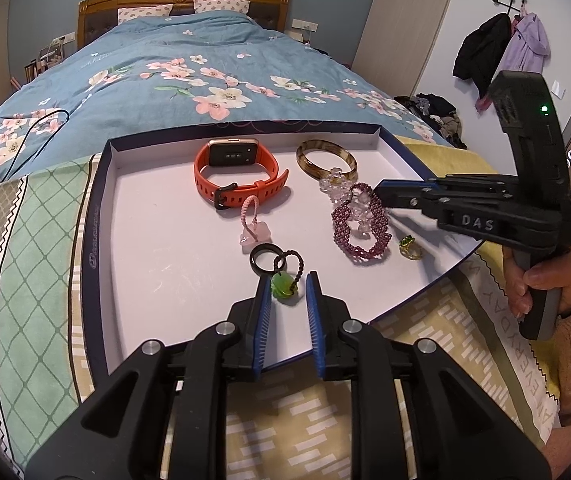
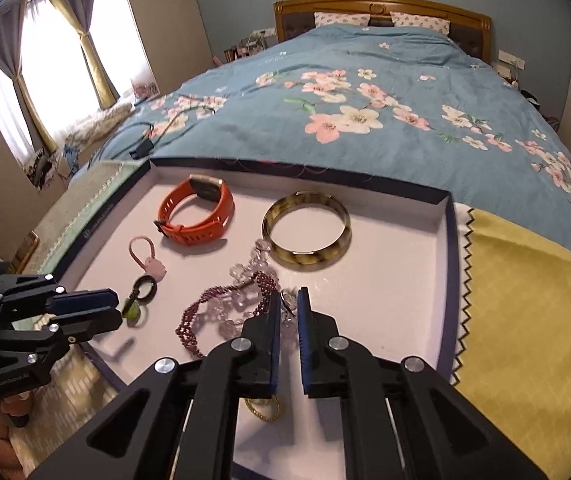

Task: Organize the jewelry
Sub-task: 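Open the left tool to release the green-bead hair tie in the box, then withdraw the left tool while the right tool moves to the green-bead ring on the bedspread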

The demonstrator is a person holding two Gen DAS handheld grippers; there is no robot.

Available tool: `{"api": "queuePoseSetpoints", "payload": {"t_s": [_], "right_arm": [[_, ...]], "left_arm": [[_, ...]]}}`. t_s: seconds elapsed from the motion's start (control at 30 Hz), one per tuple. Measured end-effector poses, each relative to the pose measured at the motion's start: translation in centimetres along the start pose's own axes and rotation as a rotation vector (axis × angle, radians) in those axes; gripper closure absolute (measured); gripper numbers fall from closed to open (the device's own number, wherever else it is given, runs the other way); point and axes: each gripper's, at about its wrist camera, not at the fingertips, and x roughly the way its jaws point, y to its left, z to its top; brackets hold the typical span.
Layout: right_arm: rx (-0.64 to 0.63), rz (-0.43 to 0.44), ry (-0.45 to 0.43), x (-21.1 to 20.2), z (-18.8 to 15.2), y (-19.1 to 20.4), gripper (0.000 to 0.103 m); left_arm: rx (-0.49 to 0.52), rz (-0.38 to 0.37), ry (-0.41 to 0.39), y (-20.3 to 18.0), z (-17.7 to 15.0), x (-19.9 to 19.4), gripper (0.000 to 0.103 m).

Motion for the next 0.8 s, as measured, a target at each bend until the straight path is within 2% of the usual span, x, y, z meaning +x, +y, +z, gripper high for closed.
{"api": "queuePoseSetpoints", "payload": {"t_s": [0.07, 0.1, 0.17, 0.4, 0.53, 0.7, 0.73, 0.8], "right_arm": [[0.02, 0.013, -0.023, -0.7, -0.1, -0.3, 0.097], [0.035, 0.031, -0.031, -1.1, -0.2, -0.6, 0.103], [0.075, 0.075, -0.035, -1.5, -0.4, -1.3, 0.103], [0.097, 0.06, -0.026, -1.8, -1.3, -1.9, 0.103], [0.11, 0.063, -0.014, -1.6, -1.1, -2.1, 0.092], [0.04, 0.003, 0.001, -1.0, -1.1, -1.0, 0.092], [0.046, -0.013, 0.003, -0.9, -1.1, -1.2, 0.092], [0.084, 0.008, 0.01, -0.7, -1.0, -1.8, 0.092]], "left_arm": [[0.01, -0.004, -0.011, -0.1, -0.1, -0.5, 0.085], [0.016, -0.011, -0.019, -0.4, -0.1, -0.8, 0.084], [0.025, -0.016, -0.029, -0.5, -0.2, -1.3, 0.083], [0.023, -0.018, -0.034, -0.3, -0.7, -1.7, 0.082], [0.025, -0.022, -0.036, -0.3, -0.8, -1.8, 0.082], [0.024, -0.025, -0.037, -0.2, -0.9, -2.0, 0.082], [0.023, -0.026, -0.037, -0.3, -0.9, -2.0, 0.082], [0.025, -0.029, -0.038, -0.3, -1.0, -2.1, 0.082]]}}
